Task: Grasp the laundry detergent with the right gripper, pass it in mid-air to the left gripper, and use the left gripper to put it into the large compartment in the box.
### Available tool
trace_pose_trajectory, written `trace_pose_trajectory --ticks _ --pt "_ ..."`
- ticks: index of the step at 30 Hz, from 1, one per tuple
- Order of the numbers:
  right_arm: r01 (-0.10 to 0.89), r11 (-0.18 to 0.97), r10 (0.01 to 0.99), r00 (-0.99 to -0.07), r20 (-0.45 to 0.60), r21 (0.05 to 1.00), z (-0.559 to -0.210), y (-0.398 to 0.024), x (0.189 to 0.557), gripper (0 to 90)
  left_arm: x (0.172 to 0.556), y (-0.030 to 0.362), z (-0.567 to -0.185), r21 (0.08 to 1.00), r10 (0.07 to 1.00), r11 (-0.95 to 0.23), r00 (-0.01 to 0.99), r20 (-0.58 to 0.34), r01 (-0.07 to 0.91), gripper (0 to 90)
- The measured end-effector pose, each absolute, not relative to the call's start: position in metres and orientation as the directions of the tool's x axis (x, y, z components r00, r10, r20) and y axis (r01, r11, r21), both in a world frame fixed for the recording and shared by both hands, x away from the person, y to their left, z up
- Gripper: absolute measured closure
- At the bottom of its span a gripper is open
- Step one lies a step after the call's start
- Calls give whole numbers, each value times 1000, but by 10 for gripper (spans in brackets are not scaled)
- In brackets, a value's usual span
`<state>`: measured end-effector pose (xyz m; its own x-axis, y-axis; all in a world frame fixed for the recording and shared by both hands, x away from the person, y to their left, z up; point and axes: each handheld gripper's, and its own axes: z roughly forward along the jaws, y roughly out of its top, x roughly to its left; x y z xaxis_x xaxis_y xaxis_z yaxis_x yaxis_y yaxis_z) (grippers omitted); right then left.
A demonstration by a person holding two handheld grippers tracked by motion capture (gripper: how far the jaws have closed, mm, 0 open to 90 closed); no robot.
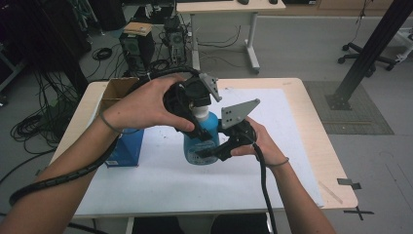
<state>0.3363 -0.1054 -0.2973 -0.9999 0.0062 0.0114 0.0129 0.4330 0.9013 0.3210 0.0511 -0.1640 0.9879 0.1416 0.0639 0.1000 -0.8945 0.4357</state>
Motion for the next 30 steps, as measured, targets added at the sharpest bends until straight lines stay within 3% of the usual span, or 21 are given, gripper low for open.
trace_pose_trajectory --ticks 15,30 --pt "21 415 10 -1000 19 910 -299 -105 336 398 319 47 -163 419 137 -903 988 77 93 376" --pt "34 375 23 -999 27 926 -299 -108 337 317 318 46 -160 414 132 -906 988 85 85 376"
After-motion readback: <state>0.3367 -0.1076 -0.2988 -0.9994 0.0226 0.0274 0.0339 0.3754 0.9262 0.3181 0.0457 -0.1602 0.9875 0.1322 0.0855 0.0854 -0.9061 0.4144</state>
